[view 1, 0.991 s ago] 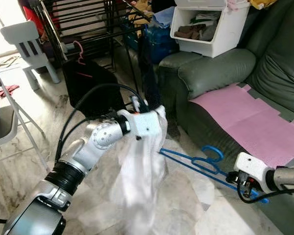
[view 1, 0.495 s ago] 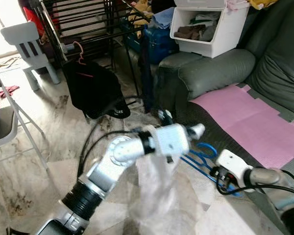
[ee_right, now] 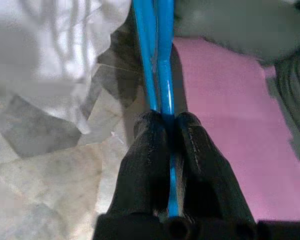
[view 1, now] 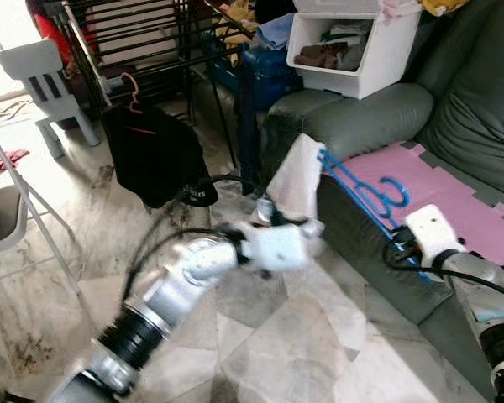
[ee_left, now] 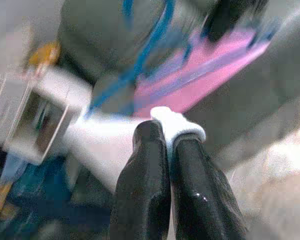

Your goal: Hang hanger

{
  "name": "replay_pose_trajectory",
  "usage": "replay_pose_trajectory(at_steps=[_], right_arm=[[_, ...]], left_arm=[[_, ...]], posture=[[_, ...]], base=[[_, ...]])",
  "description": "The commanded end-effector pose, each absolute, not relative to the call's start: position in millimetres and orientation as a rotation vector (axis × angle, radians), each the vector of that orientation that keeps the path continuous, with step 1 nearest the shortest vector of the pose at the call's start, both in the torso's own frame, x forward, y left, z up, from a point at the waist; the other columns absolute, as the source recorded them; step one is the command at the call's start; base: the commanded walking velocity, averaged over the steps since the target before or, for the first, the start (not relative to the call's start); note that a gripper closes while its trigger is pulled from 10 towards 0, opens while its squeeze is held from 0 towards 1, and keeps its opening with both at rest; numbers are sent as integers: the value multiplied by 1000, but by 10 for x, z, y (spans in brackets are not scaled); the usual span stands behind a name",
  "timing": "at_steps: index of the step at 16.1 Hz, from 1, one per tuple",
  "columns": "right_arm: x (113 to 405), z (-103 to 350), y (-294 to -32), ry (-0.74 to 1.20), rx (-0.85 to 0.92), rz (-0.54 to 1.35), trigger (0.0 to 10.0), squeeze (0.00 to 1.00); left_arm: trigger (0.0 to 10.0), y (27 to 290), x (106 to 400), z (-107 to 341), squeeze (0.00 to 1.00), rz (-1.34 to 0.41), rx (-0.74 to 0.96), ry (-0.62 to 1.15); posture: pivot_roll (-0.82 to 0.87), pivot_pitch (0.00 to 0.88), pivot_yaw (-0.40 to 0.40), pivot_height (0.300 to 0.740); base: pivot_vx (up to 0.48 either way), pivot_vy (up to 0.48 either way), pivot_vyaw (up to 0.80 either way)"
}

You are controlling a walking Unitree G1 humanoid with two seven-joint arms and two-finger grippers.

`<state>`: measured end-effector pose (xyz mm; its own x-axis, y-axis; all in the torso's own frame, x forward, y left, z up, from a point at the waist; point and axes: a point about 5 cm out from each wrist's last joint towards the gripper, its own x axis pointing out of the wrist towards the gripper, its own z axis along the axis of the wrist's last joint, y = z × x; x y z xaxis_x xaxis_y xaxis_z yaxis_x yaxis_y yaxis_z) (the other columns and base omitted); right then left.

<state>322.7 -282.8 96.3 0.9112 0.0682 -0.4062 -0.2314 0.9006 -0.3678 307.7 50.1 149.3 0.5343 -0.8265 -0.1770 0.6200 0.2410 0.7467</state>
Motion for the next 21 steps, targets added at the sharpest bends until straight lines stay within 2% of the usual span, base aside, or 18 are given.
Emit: replay_pose_trajectory(at_steps=[1, 2, 3, 4, 5, 6, 7, 8, 9, 10, 12, 13, 16, 21], right_arm=[[3287, 1096, -2869, 348, -277, 103, 10000, 0], [3301, 1135, -2793, 313, -160, 138, 10000, 0], [3346, 1273, -2595, 198, 171, 192, 10000, 0], [3337, 1342, -2432, 156, 312, 277, 10000, 0], [3284, 1384, -2249, 144, 334, 400, 10000, 0], [3159, 1369, -2048, 165, 225, 572, 10000, 0], [3096, 1382, -1978, 179, 281, 648, 10000, 0], [3111, 1429, -1993, 154, 338, 637, 10000, 0], [3212, 1511, -2092, 106, 482, 523, 10000, 0], [3167, 1568, -2063, 120, 584, 552, 10000, 0], [2990, 1432, -1930, 210, 371, 663, 10000, 0], [2945, 1230, -1982, 339, 253, 638, 10000, 0], [2889, 1049, -2080, 478, 133, 623, 10000, 0], [2599, 901, -2219, 651, -152, 805, 10000, 0]], left_arm=[[10000, 655, 3199, 1477, 0, -914, 915, -244], [10000, 751, 3272, 1442, 0, -843, 930, -212], [10000, 930, 3407, 1361, 0, -686, 962, -133], [10000, 991, 3454, 1338, 0, -620, 971, -108], [10000, 1036, 3495, 1346, 0, -555, 957, -96], [10000, 1071, 3530, 1354, 0, -509, 945, -82], [10000, 1085, 3549, 1342, 0, -495, 955, -74], [10000, 1087, 3552, 1337, 0, -491, 955, -74], [10000, 1082, 3552, 1320, 0, -494, 946, -76], [10000, 1052, 3560, 1304, 0, -476, 915, -89], [10000, 1034, 3575, 1335, 0, -439, 913, -129], [10000, 1076, 3607, 1379, 0, -401, 927, -144], [10000, 1155, 3651, 1446, 0, -350, 935, -163], [10000, 1196, 3690, 1450, 0, -331, 914, -151]], posture=[[-144, 0, 63, 740], [-146, 0, 64, 740], [-150, 0, 63, 740], [-150, 0, 63, 740], [-151, 0, 63, 740], [-152, 0, 62, 740], [-153, 0, 61, 740], [-155, 0, 59, 740], [-155, 0, 59, 740], [-156, 0, 56, 740], [-156, 0, 55, 740], [-154, 0, 54, 740], [-154, 0, 53, 740], [-152, 0, 54, 740]], base=[[0, 0, 0], [0, 0, 0], [0, 0, 0], [0, 0, 0], [0, 0, 0], [0, 0, 0], [0, 0, 0], [0, 0, 0], [0, 0, 0], [0, 0, 0], [0, 0, 0], [0, 0, 0], [0, 0, 0], [0, 0, 0]])
